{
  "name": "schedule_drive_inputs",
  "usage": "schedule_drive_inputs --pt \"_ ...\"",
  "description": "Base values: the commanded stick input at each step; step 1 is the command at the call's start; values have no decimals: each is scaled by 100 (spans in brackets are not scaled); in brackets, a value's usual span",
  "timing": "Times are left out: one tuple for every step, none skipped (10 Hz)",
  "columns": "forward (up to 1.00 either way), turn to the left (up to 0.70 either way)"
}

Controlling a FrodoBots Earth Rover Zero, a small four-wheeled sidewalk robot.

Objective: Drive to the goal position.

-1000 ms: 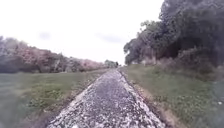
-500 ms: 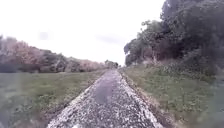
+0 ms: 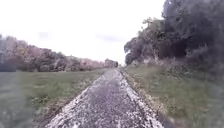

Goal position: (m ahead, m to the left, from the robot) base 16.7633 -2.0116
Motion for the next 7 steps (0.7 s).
schedule_drive_inputs --pt "60 0" --pt "60 0" --pt "60 0" --pt "60 0" --pt "60 0" --pt "60 0" --pt "60 0"
